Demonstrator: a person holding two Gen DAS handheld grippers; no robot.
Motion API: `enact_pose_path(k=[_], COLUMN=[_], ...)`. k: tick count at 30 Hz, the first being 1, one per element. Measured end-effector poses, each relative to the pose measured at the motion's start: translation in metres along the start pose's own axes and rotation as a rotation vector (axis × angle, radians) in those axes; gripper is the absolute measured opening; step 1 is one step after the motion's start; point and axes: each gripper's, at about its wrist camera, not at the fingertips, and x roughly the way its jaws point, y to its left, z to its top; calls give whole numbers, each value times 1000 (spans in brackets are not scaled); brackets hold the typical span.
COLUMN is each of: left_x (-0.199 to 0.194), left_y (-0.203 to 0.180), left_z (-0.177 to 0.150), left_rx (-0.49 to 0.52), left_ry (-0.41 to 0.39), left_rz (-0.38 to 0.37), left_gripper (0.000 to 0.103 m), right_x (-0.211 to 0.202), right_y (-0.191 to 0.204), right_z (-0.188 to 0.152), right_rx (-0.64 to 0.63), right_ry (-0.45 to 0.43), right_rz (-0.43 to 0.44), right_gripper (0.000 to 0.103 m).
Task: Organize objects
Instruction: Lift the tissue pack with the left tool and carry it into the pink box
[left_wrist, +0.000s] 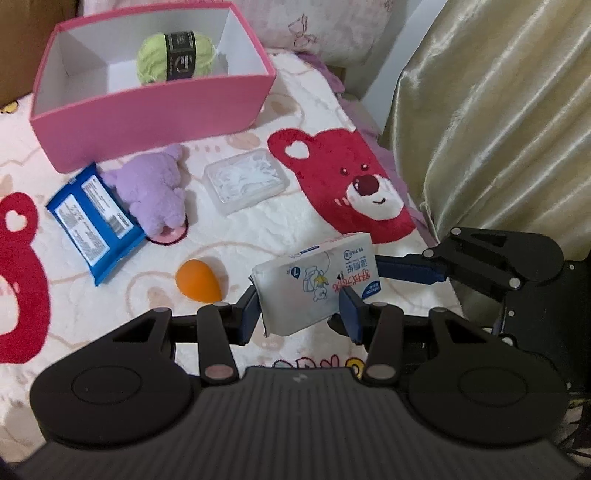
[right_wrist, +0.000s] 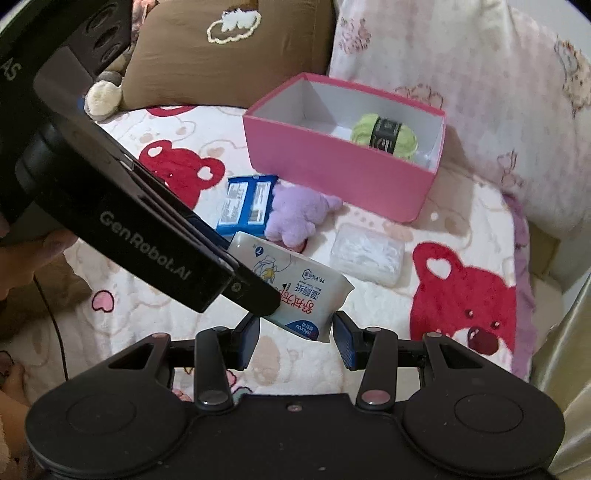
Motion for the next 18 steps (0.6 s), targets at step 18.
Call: enact_pose_path(k=[18], left_x=[-57], left_y=[-4], left_z=[29], left_rx=[52], left_ry=[-85], left_rz=[60], left_gripper=[45], right_x=[-31], right_y=[17], right_z=[49], right_rx=[-86], right_ry=[-110], right_rz=[-67], right_gripper=[52])
